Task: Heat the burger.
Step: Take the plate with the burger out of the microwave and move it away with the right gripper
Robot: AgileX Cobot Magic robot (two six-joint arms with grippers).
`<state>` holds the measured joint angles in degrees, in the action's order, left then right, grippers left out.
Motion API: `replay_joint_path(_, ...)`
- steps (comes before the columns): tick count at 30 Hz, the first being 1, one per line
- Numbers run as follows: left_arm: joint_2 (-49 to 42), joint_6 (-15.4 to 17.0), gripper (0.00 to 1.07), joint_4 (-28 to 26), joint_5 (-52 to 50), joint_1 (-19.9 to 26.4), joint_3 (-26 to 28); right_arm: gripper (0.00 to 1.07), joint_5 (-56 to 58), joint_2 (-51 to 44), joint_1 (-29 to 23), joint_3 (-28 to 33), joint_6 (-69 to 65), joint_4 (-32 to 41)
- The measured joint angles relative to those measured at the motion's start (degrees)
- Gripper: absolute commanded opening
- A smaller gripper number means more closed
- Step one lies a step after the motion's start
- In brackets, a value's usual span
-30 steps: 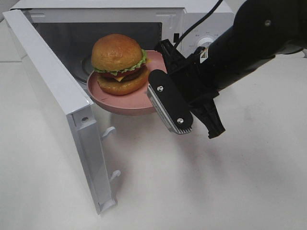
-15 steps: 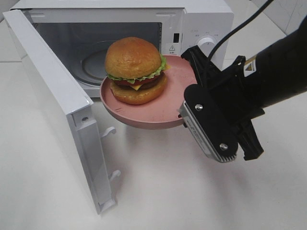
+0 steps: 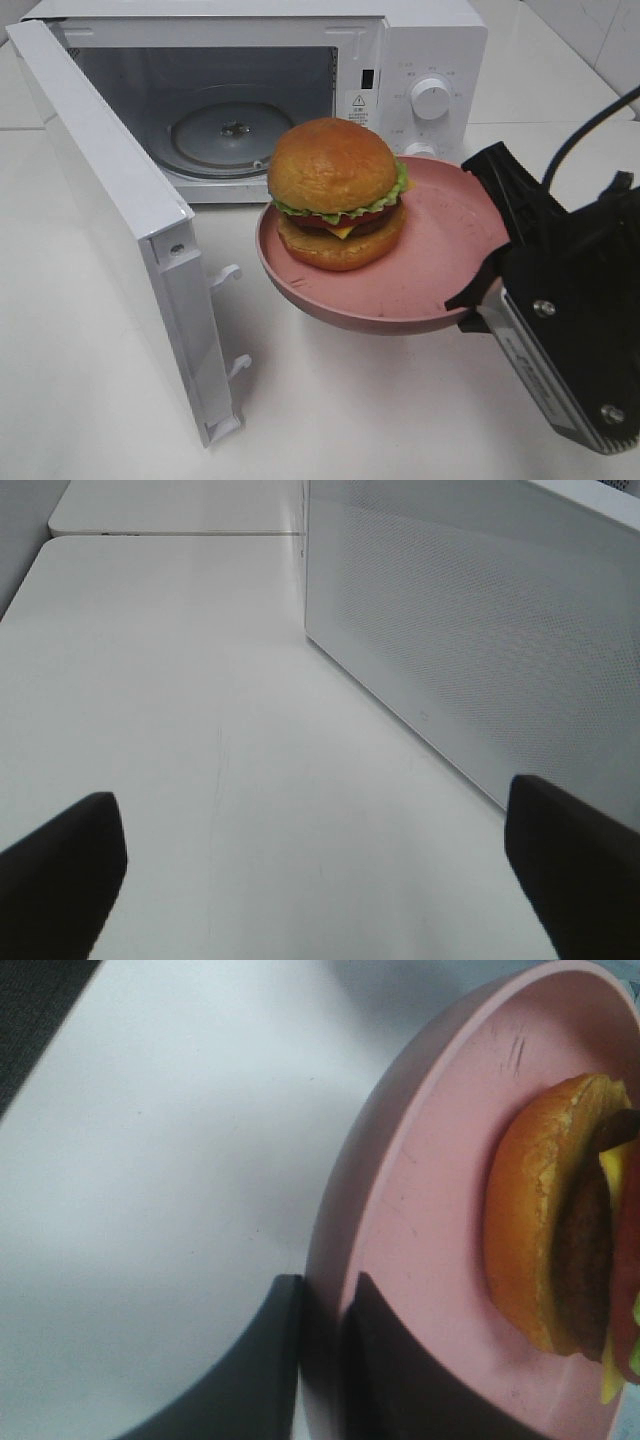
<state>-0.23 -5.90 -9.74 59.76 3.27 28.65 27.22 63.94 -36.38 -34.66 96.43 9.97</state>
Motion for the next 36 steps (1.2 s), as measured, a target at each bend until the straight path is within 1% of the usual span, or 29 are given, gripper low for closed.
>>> replay_joint_path(5, 0.0, 0.0, 0.97, 0.0, 0.0, 0.0, 0.0, 0.0, 4.1, -7.0, 0.0, 3.4, -5.3, -4.2)
replay_joint_path(6, 0.0, 0.0, 0.97, 0.0, 0.0, 0.0, 0.0, 0.0, 4.1, -7.0, 0.0, 3.4, -5.3, -4.2)
replay_joint_path(7, 0.0, 0.0, 0.97, 0.0, 0.0, 0.0, 0.0, 0.0, 5.8, -9.5, 0.0, 4.1, -6.8, -4.8)
replay_joint_path(8, 0.0, 0.0, 0.97, 0.0, 0.0, 0.0, 0.0, 0.0, 5.8, -9.5, 0.0, 4.1, -6.8, -4.8)
replay_joint_path(12, 0.0, 0.0, 0.97, 0.0, 0.0, 0.0, 0.0, 0.0, 9.3, -15.4, 0.0, 5.4, -9.8, -6.1)
replay_joint_path(13, 0.0, 0.0, 0.97, 0.0, 0.0, 0.0, 0.0, 0.0, 9.3, -15.4, 0.0, 5.4, -9.8, -6.1)
replay_joint_path(14, 0.0, 0.0, 0.97, 0.0, 0.0, 0.0, 0.0, 0.0, 11.1, -17.9, 0.0, 5.7, -12.0, -7.7)
replay_joint_path(16, 0.0, 0.0, 0.97, 0.0, 0.0, 0.0, 0.0, 0.0, 12.3, -19.0, 0.0, 5.7, -13.2, -8.6)
replay_joint_path(18, 0.0, 0.0, 0.97, 0.0, 0.0, 0.0, 0.0, 0.0, 16.2, -22.7, 0.0, 5.7, -18.2, -12.2)
replay_joint_path(21, 0.0, 0.0, 0.97, 0.0, 0.0, 0.0, 0.0, 0.0, 17.0, -23.6, 0.0, 5.7, -19.5, -13.2)
replay_joint_path(22, 0.0, 0.0, 0.97, 0.0, 0.0, 0.0, 0.0, 0.0, 18.4, -25.1, 0.0, 5.7, -21.9, -15.1)
replay_joint_path(24, 0.0, 0.0, 0.97, 0.0, 0.0, 0.0, 0.0, 0.0, 18.9, -25.7, 0.0, 5.7, -23.2, -15.9)
replay_joint_path(25, 0.0, 0.0, 0.97, 0.0, 0.0, 0.0, 0.0, 0.0, 19.9, -26.3, 0.0, 5.7, -25.7, -18.2)
replay_joint_path(26, 0.0, 0.0, 0.97, 0.0, 0.0, 0.0, 0.0, 0.0, 19.9, -26.3, 0.0, 5.7, -25.7, -18.2)
replay_joint_path(28, 0.0, 0.0, 0.97, 0.0, 0.0, 0.0, 0.0, 0.0, 20.9, -26.6, 0.0, 5.7, -30.7, -22.7)
replay_joint_path(31, 0.0, 0.0, 0.97, 0.0, 0.0, 0.0, 0.0, 0.0, 21.3, -26.7, 0.0, 5.7, -32.2, -23.9)
replay_joint_path(32, 0.0, 0.0, 0.97, 0.0, 0.0, 0.0, 0.0, 0.0, 21.4, -26.7, 0.0, 5.7, -35.5, -26.1)
replay_joint_path(34, 0.0, 0.0, 0.97, 0.0, 0.0, 0.0, 0.0, 0.0, 21.4, -26.7, 0.0, 5.7, -37.0, -27.0)
replay_joint_path(36, 0.0, 0.0, 0.97, 0.0, 0.0, 0.0, 0.0, 0.0, 21.5, -26.7, 0.0, 5.7, -44.3, -31.1)
